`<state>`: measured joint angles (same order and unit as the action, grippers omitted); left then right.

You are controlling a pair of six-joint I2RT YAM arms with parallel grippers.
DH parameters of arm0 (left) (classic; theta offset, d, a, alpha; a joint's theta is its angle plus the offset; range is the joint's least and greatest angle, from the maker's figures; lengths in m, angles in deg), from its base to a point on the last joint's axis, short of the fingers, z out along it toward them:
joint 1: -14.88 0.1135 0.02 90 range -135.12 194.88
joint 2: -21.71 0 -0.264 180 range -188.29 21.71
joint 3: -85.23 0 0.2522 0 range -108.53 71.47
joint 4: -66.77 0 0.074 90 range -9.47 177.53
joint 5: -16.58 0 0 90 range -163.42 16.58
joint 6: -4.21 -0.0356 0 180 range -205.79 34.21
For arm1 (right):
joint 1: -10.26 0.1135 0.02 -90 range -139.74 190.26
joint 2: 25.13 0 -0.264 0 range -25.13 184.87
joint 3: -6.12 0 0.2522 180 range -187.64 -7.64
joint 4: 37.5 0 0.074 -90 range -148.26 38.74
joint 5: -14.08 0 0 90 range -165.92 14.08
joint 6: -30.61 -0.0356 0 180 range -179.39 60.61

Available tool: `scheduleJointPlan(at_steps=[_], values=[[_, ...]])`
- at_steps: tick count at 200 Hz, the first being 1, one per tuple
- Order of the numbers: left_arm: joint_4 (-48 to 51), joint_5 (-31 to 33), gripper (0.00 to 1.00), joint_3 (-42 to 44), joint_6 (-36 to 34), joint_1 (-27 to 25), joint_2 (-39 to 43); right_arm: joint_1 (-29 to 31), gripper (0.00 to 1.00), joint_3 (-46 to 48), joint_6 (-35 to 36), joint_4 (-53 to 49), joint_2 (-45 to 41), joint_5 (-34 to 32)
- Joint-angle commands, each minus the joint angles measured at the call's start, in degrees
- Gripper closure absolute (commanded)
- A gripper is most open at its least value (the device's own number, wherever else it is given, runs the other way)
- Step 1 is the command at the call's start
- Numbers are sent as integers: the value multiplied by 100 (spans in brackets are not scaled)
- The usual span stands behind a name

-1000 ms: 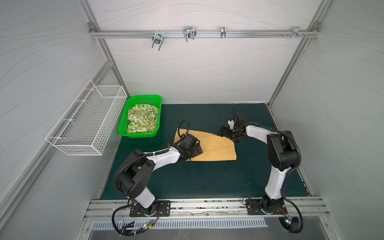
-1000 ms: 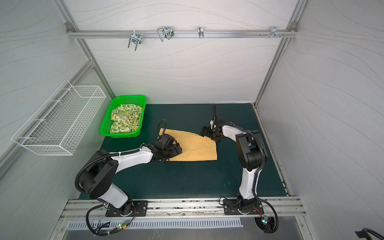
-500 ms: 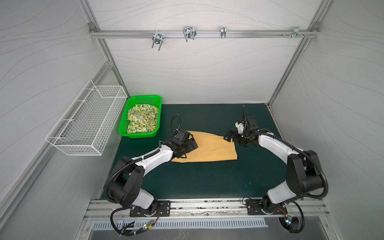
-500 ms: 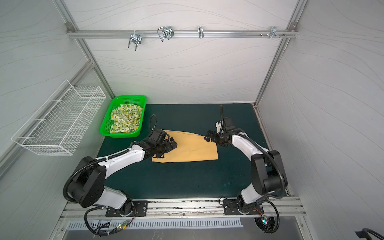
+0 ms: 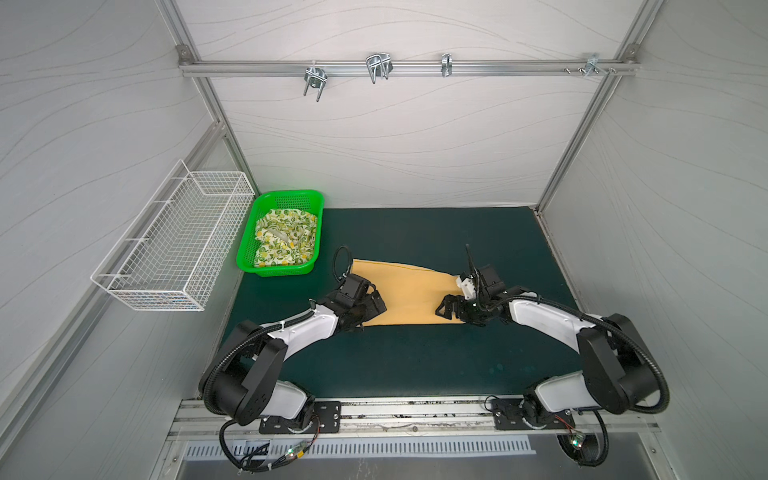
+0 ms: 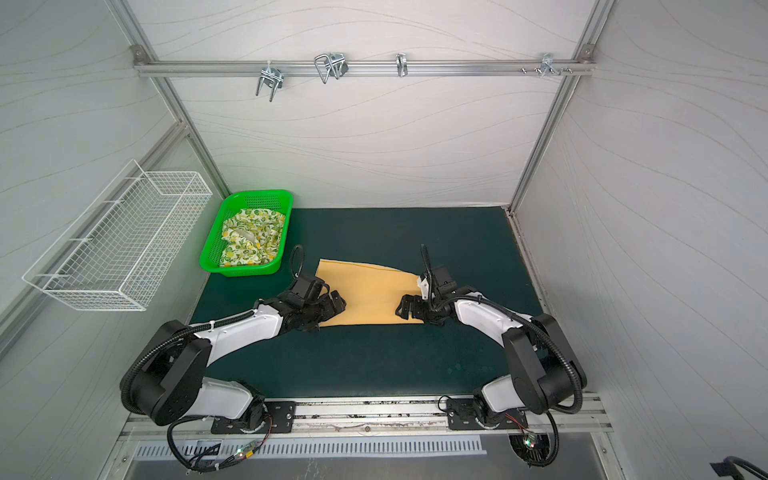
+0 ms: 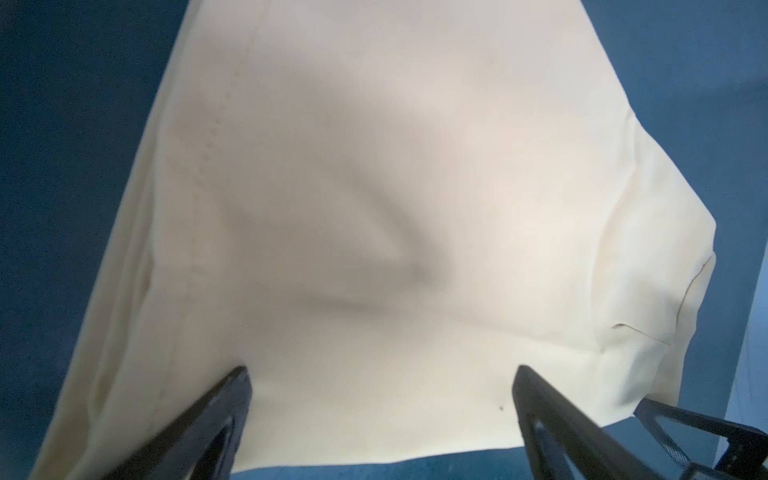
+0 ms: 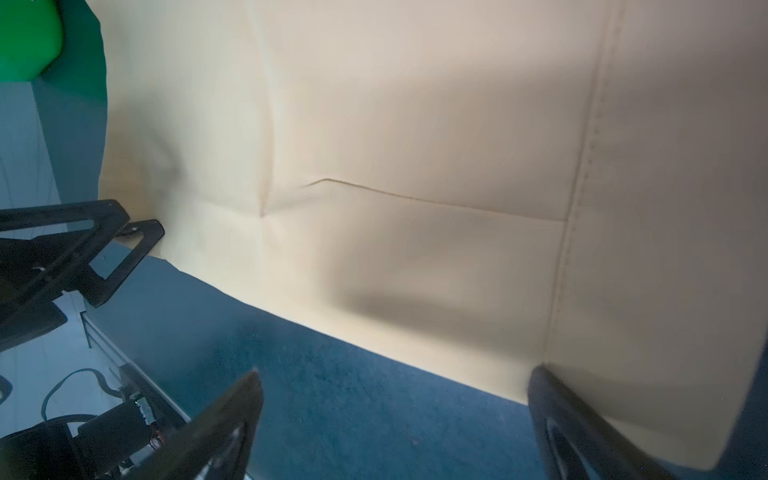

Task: Fold and stack the skirts

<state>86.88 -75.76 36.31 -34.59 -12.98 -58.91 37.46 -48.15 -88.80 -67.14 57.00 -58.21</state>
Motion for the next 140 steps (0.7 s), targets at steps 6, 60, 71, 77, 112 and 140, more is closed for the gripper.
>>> scheduleJointPlan(at_steps=[6,60,71,77,112,140], values=[[190,102,1,374,61,109,-21,-120,1,219,-43,139,367,-173],[542,156,1,328,-83,315,393,-84,1,163,-108,-329,-610,-258],[651,151,1,166,-138,333,486,-75,1,-16,-21,-599,-954,-453],[737,149,1,38,-174,334,517,-81,1,-123,24,-719,-1095,-551],[1130,46,1,-929,-342,334,398,-446,1,-727,396,-1106,-901,-668],[1088,-295,1,-1597,-356,329,46,-701,1,-996,704,-1102,-272,-865]])
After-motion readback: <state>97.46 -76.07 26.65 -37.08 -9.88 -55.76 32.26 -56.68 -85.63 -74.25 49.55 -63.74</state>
